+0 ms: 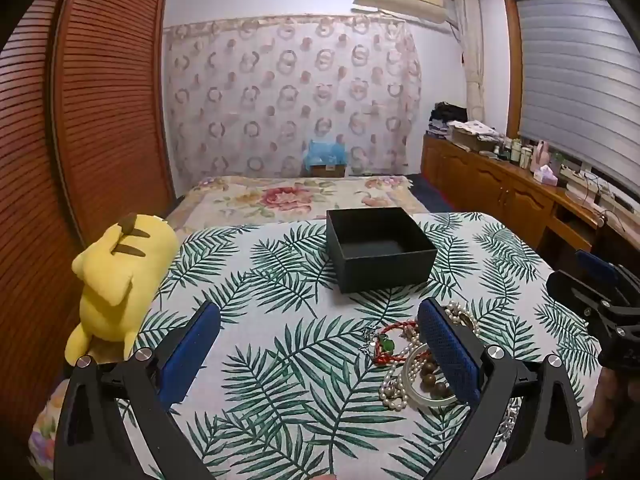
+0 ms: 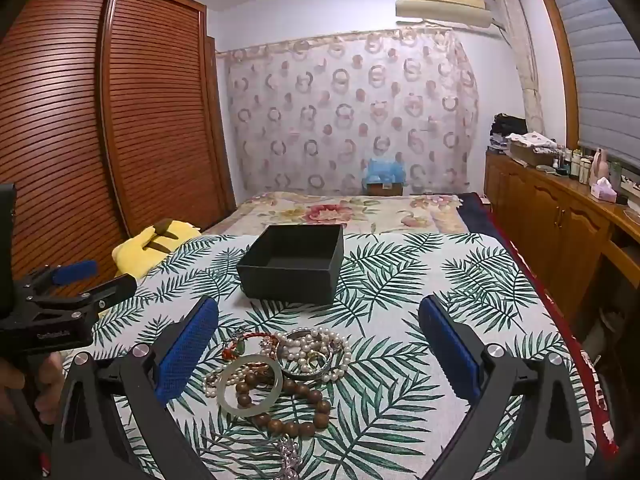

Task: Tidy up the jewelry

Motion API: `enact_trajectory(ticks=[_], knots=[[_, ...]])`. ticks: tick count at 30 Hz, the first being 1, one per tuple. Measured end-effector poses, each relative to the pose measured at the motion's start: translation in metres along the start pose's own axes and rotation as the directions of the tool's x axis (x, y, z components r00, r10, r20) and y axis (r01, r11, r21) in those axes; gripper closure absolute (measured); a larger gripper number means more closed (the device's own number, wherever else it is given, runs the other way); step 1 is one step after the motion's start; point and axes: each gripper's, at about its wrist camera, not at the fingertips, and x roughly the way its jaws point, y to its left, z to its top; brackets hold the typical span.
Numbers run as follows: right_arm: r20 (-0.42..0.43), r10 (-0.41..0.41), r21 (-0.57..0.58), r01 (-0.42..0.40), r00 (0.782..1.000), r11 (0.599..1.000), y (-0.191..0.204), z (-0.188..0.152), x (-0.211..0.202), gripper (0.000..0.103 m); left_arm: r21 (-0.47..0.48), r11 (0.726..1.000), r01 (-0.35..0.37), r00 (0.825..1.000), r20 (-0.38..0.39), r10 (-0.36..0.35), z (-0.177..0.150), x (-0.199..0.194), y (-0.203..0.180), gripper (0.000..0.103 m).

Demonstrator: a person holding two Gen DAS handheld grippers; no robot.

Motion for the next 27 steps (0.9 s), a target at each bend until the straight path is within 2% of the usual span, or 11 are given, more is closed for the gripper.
enact_trajectory(ticks=[27], knots=[[0.005,0.004,0.017,-0.004,1.0,1.0,-0.0039,-0.0015,-0.0007,0.002,0.003,1.0,0.014,1.0,0.008,-0.014,-0.0051,-0.0001,-0.0067,0.008]])
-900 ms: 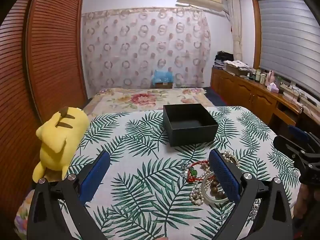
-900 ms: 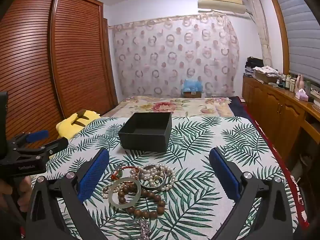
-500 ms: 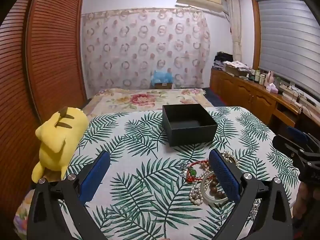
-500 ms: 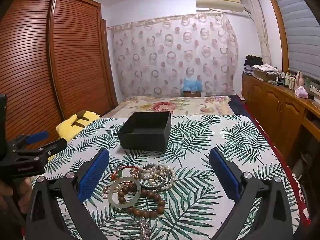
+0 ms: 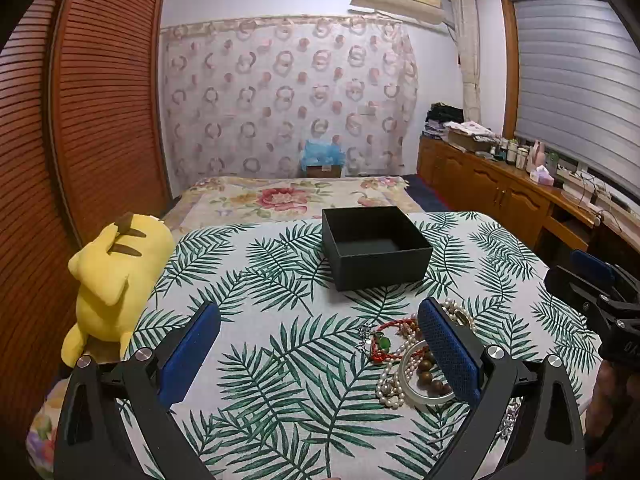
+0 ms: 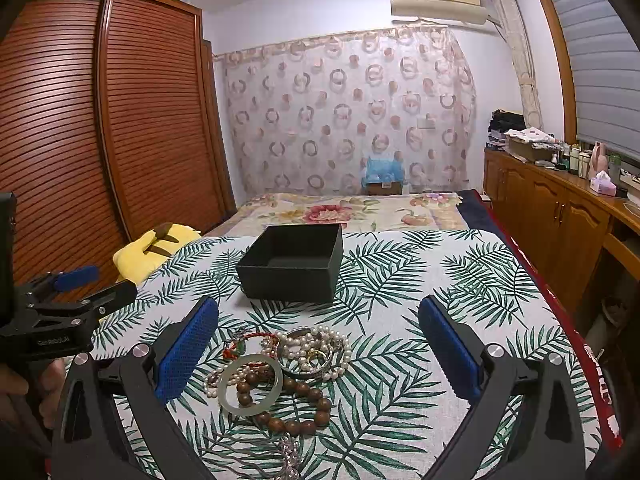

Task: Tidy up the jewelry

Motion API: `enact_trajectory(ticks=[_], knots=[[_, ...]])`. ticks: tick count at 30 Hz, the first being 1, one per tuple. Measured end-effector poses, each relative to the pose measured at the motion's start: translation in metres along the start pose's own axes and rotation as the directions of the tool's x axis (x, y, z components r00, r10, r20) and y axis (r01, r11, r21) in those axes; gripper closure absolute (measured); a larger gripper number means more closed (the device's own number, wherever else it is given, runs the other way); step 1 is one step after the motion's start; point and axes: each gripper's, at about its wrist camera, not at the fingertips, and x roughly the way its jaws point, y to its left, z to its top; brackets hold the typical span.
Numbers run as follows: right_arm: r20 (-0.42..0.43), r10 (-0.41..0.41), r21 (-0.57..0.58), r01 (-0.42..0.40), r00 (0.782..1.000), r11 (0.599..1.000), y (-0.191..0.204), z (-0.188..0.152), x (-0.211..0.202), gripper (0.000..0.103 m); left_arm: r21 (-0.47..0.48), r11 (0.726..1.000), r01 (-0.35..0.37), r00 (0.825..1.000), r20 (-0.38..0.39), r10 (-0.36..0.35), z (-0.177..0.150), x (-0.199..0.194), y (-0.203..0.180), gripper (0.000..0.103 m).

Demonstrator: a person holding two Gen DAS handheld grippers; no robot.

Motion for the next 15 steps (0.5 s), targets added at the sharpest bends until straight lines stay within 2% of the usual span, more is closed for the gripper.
enact_trajectory(ticks=[15], knots=[[0.004,0.001,0.001,-0.001,1.0,1.0,-0.0014,-0.0011,-0.0007,0.002,-0.002,1.0,0.002,1.0,0.007,-0.002,0.0012,-0.0004,-0.001,0.008]])
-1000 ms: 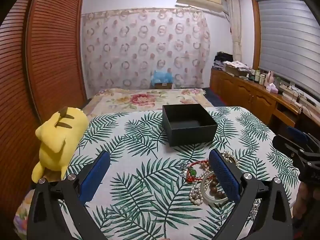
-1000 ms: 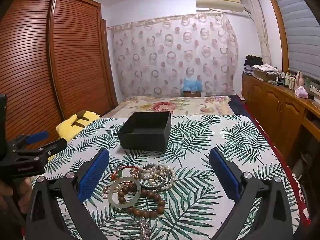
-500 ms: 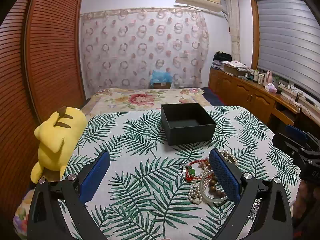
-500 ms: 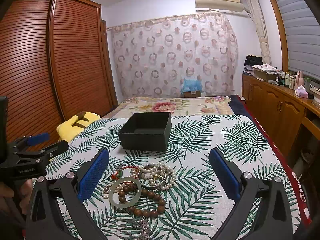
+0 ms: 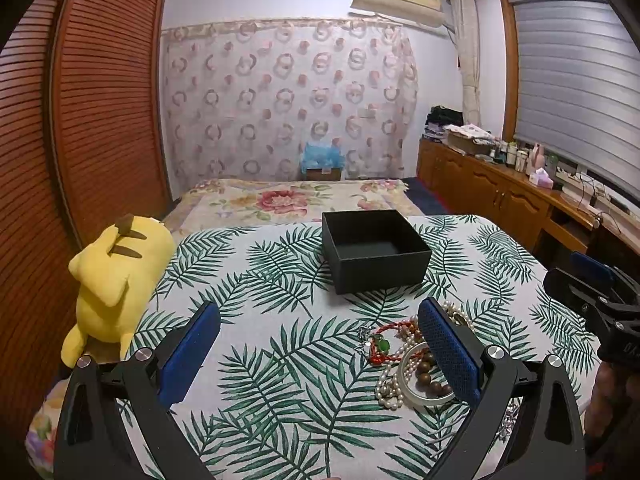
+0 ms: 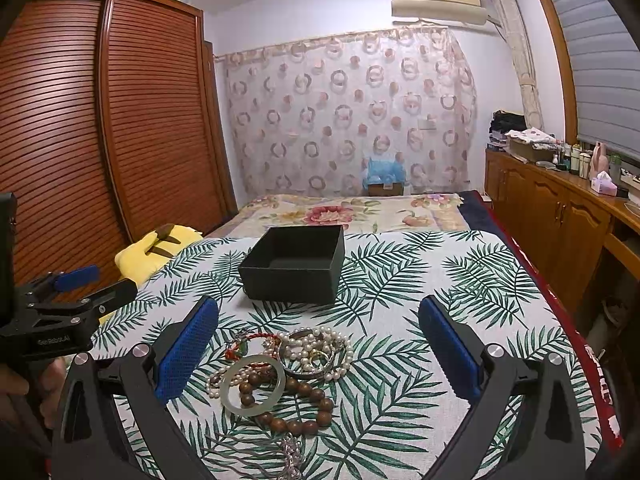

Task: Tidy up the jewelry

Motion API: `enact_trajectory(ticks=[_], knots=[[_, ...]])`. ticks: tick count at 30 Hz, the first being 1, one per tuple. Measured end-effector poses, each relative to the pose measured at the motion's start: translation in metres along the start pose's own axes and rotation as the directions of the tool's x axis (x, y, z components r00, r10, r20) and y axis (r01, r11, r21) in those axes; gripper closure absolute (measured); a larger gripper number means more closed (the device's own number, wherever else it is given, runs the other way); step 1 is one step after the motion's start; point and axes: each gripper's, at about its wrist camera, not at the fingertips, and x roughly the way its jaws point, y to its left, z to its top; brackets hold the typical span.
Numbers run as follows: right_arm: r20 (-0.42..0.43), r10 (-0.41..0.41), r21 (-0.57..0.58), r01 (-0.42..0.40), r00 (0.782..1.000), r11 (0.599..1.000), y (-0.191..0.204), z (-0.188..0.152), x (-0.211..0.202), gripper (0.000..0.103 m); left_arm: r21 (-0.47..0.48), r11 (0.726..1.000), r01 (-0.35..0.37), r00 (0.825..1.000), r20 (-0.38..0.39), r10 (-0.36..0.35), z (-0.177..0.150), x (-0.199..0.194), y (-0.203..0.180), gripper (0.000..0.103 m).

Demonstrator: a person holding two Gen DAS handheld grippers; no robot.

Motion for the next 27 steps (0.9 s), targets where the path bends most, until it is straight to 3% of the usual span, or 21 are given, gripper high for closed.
enact_trajectory(ticks=[27], knots=[[0.004,0.004,0.001,-0.004,1.0,1.0,0.0059,0.0014,-0.0003,0.002,-0.001,1.0,0.002,1.0,0.003,-0.002,-0.0013,-0.0008,-0.0003,0.008]])
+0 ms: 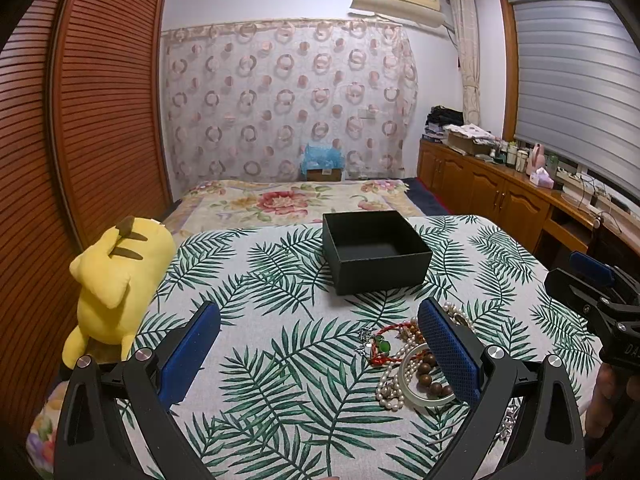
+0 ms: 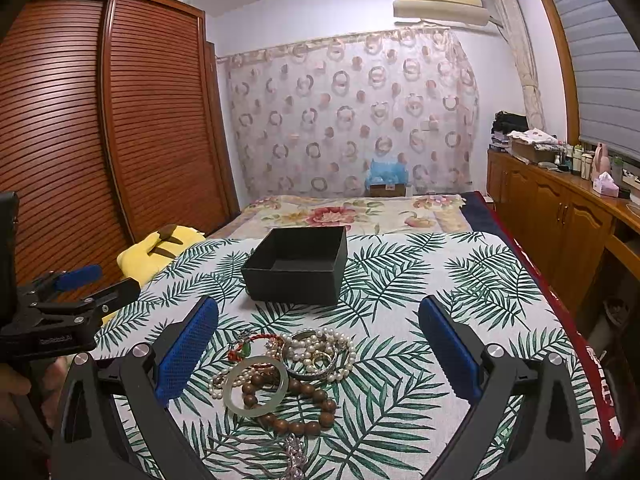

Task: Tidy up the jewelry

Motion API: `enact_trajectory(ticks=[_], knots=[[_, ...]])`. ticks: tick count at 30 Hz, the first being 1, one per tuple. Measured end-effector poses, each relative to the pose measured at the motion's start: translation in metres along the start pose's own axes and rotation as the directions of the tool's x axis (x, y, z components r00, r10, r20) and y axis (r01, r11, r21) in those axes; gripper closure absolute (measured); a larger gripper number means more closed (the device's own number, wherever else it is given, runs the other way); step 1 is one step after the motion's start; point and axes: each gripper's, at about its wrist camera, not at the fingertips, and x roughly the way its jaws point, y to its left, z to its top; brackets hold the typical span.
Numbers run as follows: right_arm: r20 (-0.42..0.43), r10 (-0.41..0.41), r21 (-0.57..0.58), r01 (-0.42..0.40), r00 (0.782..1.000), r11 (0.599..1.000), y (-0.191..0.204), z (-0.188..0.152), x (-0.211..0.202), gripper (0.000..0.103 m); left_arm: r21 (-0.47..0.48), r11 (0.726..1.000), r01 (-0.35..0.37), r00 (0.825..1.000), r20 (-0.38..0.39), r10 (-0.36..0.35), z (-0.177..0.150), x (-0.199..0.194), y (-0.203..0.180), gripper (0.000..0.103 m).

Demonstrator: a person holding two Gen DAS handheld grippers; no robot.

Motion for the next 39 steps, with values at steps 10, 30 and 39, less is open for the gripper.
enact_trajectory(ticks=[10,30,39], knots=[[-0.002,0.001,0.002,-0.001,1.0,1.0,0.0,0.0,0.0,0.002,-0.002,1.0,0.005,1.0,0.001,-0.005,0.004,-0.002,0.003,0.008],[-0.013,-0.002,-0.006,0.002,1.0,1.0,-0.001,-0.008,0.001,0.002,0.019,0.999,0.044,0.997,-0.065,-0.043,-0.006,0.011,-0.002,0.008],[-0.071,0.011,-0.015,-0.012,0.997,1.0,-0.022,-0.028,0.002,0.018,0.052,0.991,0.12,0.982,-0.151,-0.111,-0.021,0.029,-0.018,0.008]])
